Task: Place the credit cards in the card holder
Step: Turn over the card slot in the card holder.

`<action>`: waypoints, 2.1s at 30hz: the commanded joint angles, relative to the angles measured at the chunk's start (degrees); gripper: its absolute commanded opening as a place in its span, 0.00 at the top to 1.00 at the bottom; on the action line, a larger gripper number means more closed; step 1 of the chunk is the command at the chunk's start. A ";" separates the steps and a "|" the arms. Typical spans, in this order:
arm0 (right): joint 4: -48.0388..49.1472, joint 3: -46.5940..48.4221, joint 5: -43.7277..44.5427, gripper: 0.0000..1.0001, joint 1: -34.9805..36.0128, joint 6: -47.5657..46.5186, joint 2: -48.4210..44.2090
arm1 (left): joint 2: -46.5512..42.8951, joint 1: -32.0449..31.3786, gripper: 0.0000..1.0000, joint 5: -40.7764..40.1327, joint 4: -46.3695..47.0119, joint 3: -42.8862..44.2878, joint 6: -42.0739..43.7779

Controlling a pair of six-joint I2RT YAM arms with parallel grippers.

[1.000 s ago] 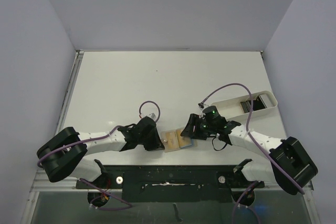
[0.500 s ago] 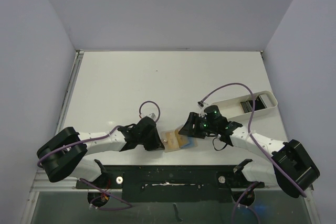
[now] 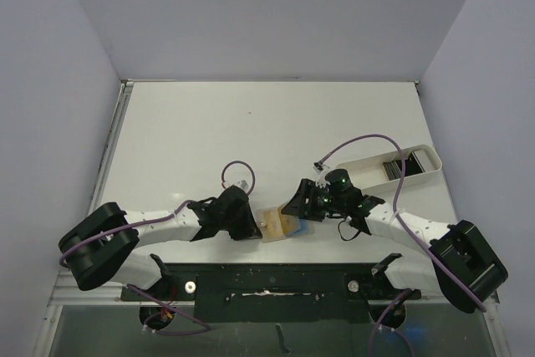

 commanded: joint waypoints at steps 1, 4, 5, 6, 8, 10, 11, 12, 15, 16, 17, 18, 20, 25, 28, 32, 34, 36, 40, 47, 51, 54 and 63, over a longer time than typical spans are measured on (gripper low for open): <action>4.05 -0.01 -0.89 0.47 0.50 0.95 -0.04 | 0.43 -0.07 1.00 -0.67 0.70 1.34 0.69; 3.79 -0.15 -0.61 0.48 0.46 0.91 -0.24 | 0.43 -0.08 1.00 -0.57 0.70 1.33 0.69; 3.79 -0.17 -0.64 0.48 0.49 0.97 -0.30 | 0.43 -0.03 1.00 -0.59 0.70 1.29 0.69; 3.91 -0.15 -0.75 0.49 0.50 1.03 -0.17 | 0.42 -0.06 1.00 -0.61 0.68 1.25 0.69; 4.36 -0.22 -1.10 0.53 0.50 1.11 -0.23 | 0.38 -0.07 1.00 -0.62 0.74 1.16 0.69; 4.63 -0.32 -1.13 0.57 0.54 1.32 -0.44 | 0.43 -0.07 1.00 -0.68 0.79 1.15 0.69; 4.78 -0.38 -1.19 0.60 0.55 1.45 -0.56 | 0.43 -0.09 1.00 -0.69 0.79 1.13 0.69; 5.02 -0.53 -1.15 0.63 0.56 1.67 -0.71 | 0.51 -0.08 1.00 -0.66 0.87 1.07 0.69; 5.81 -1.26 -1.04 0.72 0.57 2.23 -1.09 | 0.53 -0.07 1.00 -0.63 0.87 1.07 0.69; 6.12 -1.54 -0.97 0.73 0.50 2.53 -1.11 | 0.55 -0.07 1.00 -0.57 0.83 1.07 0.69; 6.49 -1.81 -0.95 0.75 0.46 2.80 -1.19 | 0.52 -0.07 1.00 -0.58 0.81 1.07 0.69; 6.96 -2.13 -1.02 0.76 0.50 3.00 -1.25 | 0.52 -0.07 1.00 -0.61 0.79 1.07 0.69; 7.73 -2.56 -1.16 0.80 0.47 3.24 -1.29 | 0.37 -0.07 1.00 -0.67 0.79 1.06 0.69; 9.41 -3.52 -1.19 0.89 0.48 3.77 -1.61 | 0.32 -0.13 1.00 -0.72 0.79 1.07 0.69; 10.52 -3.74 -1.55 0.91 0.51 4.10 -1.81 | 0.48 -0.07 1.00 -0.71 0.82 1.07 0.69; 10.84 -3.66 -1.74 0.80 0.48 4.45 -1.61 | 0.61 -0.08 1.00 -0.55 0.87 1.15 0.78; 11.06 -3.72 -1.78 0.76 0.56 4.62 -1.47 | 0.61 -0.07 1.00 -0.53 0.88 1.11 0.78; 11.34 -3.74 -1.89 0.78 0.48 4.73 -1.37 | 0.69 -0.07 1.00 -0.46 0.97 1.15 0.85; 11.90 -3.65 -2.14 0.88 0.47 4.54 -1.13 | 1.02 -0.07 1.00 -0.22 0.96 1.48 1.03; 14.33 -4.75 -2.44 0.93 0.37 5.61 -0.86 | 0.83 -0.07 1.00 -0.40 0.79 1.29 1.04; 15.31 -4.95 -2.97 0.95 0.38 5.86 -0.72 | 0.61 -0.07 1.00 -0.44 0.79 1.11 1.04; 15.06 -4.73 -3.01 0.82 0.38 5.96 -0.38 | 0.60 -0.07 1.00 -0.48 0.79 1.09 1.04; 16.79 -5.70 -3.10 1.00 0.39 6.66 -0.59 | 0.76 -0.11 1.00 -0.69 0.79 0.89 1.13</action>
